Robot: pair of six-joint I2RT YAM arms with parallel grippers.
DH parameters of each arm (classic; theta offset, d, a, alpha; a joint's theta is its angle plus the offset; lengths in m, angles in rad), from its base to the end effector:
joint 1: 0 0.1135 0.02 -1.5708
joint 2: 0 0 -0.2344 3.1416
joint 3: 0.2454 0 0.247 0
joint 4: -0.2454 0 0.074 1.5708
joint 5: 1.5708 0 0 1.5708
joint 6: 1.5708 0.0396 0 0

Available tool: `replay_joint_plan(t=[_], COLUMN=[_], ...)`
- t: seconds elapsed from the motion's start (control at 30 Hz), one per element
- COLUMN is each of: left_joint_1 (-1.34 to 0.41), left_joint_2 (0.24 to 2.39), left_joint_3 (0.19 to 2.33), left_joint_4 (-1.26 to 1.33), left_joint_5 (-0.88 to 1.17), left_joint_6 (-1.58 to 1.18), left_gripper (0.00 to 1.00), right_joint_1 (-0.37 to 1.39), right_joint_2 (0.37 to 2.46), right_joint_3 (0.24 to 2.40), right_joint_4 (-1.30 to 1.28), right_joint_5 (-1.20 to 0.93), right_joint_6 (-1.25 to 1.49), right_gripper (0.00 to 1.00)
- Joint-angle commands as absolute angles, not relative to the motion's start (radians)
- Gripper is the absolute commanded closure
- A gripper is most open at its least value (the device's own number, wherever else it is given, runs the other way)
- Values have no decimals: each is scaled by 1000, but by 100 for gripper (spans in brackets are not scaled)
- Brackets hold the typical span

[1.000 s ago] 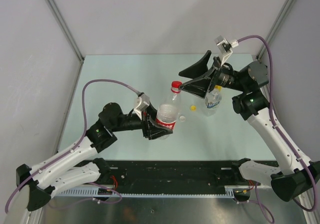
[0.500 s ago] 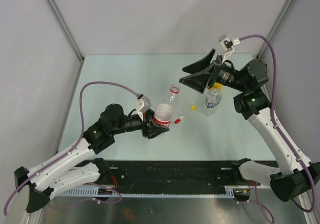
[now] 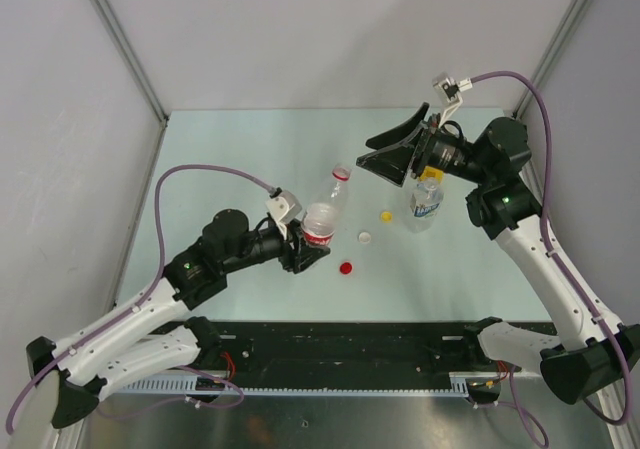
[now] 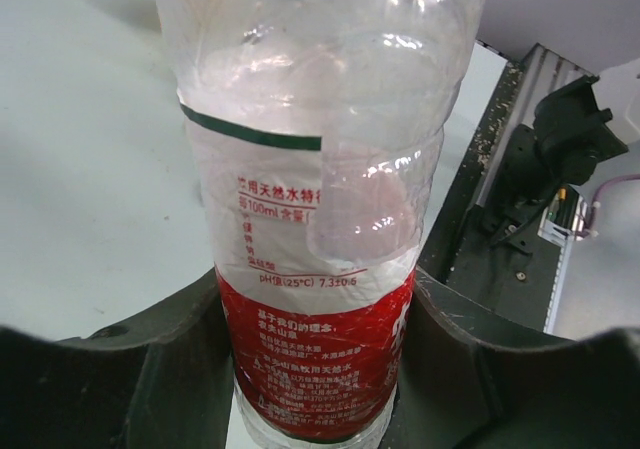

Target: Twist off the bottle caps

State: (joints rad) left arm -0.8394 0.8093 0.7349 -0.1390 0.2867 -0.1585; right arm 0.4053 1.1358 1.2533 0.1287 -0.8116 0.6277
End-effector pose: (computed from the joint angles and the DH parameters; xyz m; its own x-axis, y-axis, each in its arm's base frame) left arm 0.1327 -0.1646 0.3015 -0.2815 0.0870 -0.9556 0.8649 0.4544 -0.2134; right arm 0.2187 0.1251 0.4384 -0.3578 0.2864 -0.8888 -0.8745 0.2310 0.4265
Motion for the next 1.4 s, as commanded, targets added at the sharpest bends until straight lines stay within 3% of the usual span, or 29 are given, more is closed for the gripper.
replay_joint_plan(t=[0.0, 0.53, 0.77, 1.27, 1.37], left_joint_1=[-838, -838, -838, -840, -840], left_joint_2=[773, 793, 809, 827, 832], left_joint_3=[783, 803, 805, 806, 807], left_joint_4=[-147, -155, -155, -156, -156], left_joint_5=[190, 203, 221, 234, 237], left_joint_6=[-131, -137, -150, -156, -156], left_gripper=[100, 99, 99, 98, 98], right_joint_1=[403, 508, 540, 571, 572], right_joint_2=[1143, 1237, 1250, 1271, 1273], right_joint_3=[1275, 1275, 1275, 1275, 1276], right_joint_4=[120, 136, 157, 161, 159], right_joint_5=[-799, -875, -885, -903, -902], right_joint_6=[609, 606, 600, 588, 587], right_gripper=[1, 1, 11, 59, 75])
